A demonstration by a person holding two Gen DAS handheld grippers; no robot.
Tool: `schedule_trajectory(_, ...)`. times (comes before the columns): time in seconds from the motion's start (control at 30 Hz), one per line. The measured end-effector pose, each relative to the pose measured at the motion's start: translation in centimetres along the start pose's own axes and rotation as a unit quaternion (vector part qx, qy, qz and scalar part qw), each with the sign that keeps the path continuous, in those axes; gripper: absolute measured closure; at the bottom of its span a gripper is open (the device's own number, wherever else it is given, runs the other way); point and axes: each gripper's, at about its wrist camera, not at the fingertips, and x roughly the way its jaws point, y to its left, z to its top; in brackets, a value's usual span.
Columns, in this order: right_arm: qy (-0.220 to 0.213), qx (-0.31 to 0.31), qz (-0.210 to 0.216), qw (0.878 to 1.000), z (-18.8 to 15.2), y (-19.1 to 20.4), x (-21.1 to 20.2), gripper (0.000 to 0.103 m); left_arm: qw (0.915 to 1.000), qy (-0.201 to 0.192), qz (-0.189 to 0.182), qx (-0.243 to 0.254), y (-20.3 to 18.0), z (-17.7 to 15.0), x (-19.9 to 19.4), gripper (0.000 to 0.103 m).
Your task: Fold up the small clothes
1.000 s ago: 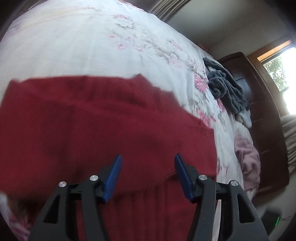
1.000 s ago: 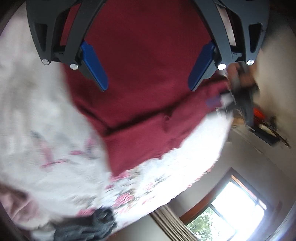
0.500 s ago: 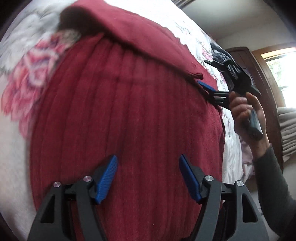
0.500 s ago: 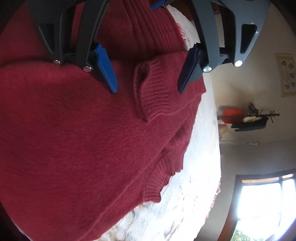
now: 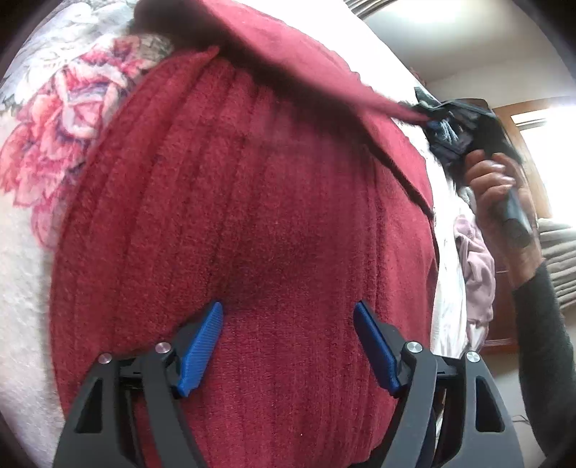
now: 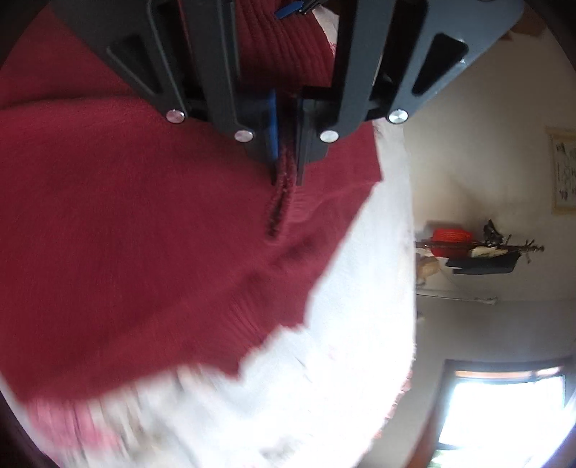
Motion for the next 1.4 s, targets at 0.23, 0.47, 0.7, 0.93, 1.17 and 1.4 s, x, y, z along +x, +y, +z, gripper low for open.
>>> schedule_trajectory(0.23,-0.105,-0.075,-0.044,0.991,1.4,2.1,-9.0,0.098,0.9999,-0.009,0.009,-0.004,-0.4,-0.2,0.1,0.027)
schedule_trajectory(0.47,-0.12,-0.04,-0.062,0.99,1.8,-4.2,-11.8,0.098,0.9999,-0.007,0.011,-0.001,-0.5,-0.3,0.4,0.024)
schedule_trajectory(0.7,-0.106,-0.012,-0.08,0.991,1.2,-9.4,-10.6,0.098,0.9999,0.005,0.008,-0.005,-1.0,0.3,0.0,0.024)
schedule_trajectory(0.93,-0.106,0.004,-0.081,0.991,1.7,-11.9,-9.5,0.098,0.9998,-0.004,-0.011,0.016,-2.6,2.9,-2.0,0.024)
schedule_trajectory(1.17,-0.088,0.017,-0.074,0.993,1.8,-14.6,-8.2,0.094,0.9964,-0.054,0.0,0.066,-4.3,11.2,-4.0,0.024)
schedule_trajectory(1.4,-0.141,0.001,-0.02,0.99,1.8,-13.8,-12.2,0.083,0.9942,-0.101,-0.024,0.028,-3.3,24.5,-3.6,0.024)
